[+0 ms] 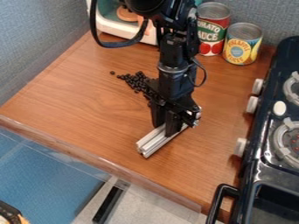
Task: Sweep into pile
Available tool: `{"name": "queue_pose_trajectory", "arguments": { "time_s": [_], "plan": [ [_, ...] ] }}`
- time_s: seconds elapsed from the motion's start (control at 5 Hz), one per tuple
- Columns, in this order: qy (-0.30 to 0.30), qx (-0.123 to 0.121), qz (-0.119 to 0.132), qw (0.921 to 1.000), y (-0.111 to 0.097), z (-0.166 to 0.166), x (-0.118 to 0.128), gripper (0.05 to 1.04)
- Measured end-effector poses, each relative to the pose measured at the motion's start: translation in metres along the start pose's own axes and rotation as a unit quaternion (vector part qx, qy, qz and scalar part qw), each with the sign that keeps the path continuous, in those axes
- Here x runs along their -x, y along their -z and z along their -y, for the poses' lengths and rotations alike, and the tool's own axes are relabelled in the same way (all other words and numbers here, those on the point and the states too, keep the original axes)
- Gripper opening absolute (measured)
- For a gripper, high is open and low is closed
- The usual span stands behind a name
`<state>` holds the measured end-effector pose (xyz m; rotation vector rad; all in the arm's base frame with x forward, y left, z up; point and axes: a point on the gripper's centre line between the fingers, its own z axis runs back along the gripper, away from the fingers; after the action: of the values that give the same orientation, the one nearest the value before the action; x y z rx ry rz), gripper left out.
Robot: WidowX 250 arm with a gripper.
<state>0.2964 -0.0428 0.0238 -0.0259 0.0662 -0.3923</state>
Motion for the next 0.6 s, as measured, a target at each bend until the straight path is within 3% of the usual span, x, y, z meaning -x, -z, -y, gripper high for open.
{"name": "queue_pose_trajectory", "arguments": {
  "time_s": [0.6],
  "plan": [
    [-0.01,-0.002,-0.004,0.9999,0.001,-0.013,-0.005,0.339]
  ]
}}
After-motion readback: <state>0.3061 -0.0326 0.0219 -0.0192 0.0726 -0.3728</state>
